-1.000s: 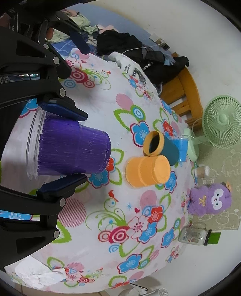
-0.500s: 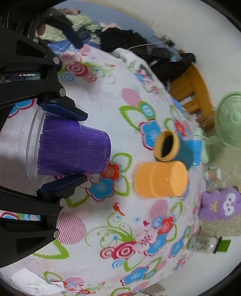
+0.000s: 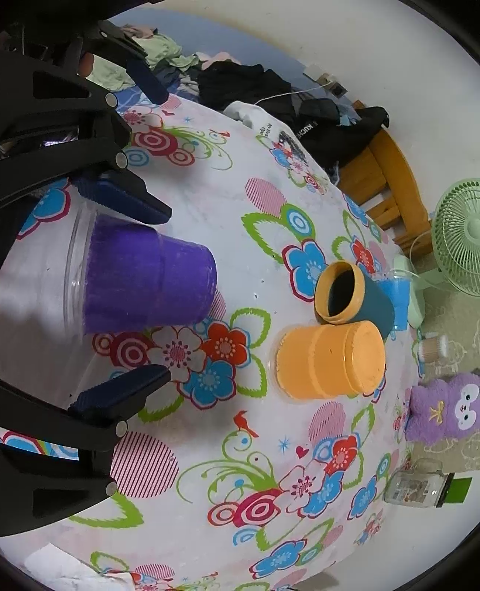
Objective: Flip cup upside down
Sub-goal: 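Lower the purple cup onto the table and open the right gripper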
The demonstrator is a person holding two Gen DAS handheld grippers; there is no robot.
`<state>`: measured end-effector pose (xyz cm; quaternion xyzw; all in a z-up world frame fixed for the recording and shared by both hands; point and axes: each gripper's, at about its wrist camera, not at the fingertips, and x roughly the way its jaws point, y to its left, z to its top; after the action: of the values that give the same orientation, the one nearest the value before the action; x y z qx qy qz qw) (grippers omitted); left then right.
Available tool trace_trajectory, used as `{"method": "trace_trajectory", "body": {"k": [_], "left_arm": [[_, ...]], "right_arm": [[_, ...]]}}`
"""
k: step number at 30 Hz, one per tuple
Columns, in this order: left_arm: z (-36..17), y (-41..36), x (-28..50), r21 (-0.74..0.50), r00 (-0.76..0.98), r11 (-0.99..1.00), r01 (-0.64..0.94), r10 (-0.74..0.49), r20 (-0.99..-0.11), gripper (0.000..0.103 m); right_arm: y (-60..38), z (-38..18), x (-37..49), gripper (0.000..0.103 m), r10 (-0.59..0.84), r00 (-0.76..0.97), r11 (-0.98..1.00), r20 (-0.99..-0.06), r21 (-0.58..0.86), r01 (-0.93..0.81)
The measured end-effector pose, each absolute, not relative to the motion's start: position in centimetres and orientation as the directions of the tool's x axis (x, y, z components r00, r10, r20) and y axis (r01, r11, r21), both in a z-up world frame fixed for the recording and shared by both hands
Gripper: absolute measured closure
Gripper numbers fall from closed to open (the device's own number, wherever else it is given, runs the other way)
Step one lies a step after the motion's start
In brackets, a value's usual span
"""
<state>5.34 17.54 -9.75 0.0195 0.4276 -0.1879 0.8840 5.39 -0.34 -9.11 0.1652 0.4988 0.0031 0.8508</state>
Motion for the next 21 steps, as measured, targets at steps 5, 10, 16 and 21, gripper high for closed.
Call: {"method": "trace_trajectory", "body": {"k": [5,10,16,21], "left_arm": [[-9.1,17.1,4.9,-0.129,0.565,0.923,0.363,-0.328,-0.757,0.000],[-8.2,16.4,4.3,-0.122,0.564,0.921,0.371,-0.328,-0.758,0.000],[-6.7,15.2,3.4,-0.124,0.572,0.905,0.407,-0.359,-0.738,0.000],[-5.9,14.3,3.3,-0.119,0.571,0.896,0.428,-0.370,-0.733,0.000]], "right_arm": [[-1.1,-8.8,4.7,0.022,0.185,0.513,0.939,-0.838,0.305,0.161],[-2.2,-7.8,3.7,0.015,0.201,0.541,0.932,-0.817,0.330,0.152],[-3.5,-7.4,2.3,0.012,0.200,0.561,0.929,-0.803,0.337,0.152],[-5.6,-8.2,1.1,0.012,0.191,0.562,0.915,-0.805,0.353,0.195]]}}
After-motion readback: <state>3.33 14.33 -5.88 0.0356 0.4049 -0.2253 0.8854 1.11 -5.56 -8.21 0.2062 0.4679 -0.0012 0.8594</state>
